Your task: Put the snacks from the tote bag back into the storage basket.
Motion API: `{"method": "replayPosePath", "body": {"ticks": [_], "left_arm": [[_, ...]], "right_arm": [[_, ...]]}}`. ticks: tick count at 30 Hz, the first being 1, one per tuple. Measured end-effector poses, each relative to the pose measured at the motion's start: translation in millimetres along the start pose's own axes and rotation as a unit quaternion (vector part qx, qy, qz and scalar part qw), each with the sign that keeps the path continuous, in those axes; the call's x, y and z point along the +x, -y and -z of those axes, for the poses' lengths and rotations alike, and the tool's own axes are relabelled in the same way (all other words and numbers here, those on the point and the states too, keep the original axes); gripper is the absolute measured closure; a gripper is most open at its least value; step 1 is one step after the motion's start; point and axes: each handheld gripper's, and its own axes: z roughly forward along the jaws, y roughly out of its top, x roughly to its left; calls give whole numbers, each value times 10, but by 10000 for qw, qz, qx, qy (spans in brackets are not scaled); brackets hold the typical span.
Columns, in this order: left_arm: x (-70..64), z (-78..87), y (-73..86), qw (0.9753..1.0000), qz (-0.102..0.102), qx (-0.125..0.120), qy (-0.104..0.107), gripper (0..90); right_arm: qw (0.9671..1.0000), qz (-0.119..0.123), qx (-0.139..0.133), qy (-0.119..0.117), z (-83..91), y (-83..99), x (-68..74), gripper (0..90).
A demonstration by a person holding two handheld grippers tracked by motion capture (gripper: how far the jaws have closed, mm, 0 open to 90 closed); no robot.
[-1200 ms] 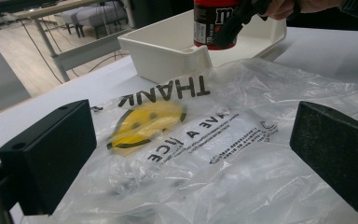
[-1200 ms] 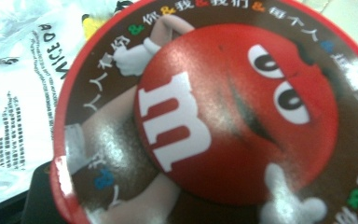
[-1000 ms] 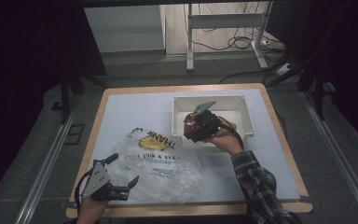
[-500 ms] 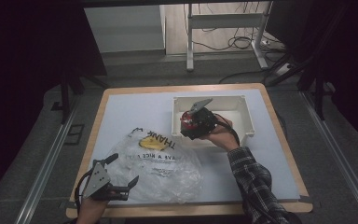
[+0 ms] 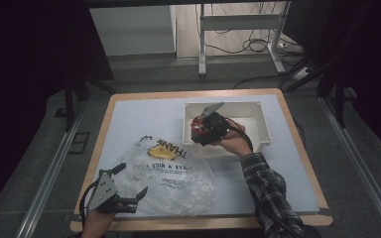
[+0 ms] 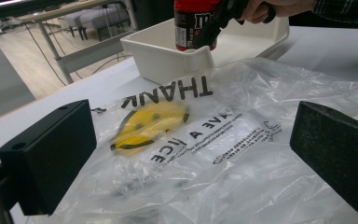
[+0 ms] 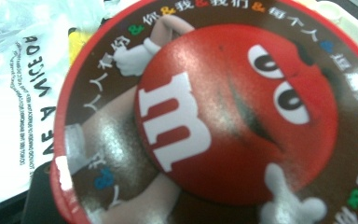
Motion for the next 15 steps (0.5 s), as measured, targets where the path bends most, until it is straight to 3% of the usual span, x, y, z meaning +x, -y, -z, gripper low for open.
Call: {"method": "replayPosePath", "body": {"ticks": [15], "left_arm": [[7, 5, 2, 10000, -18, 20, -9, 4]], "right_arm": [[9998, 95, 130, -91, -169, -6, -83, 256]]}}
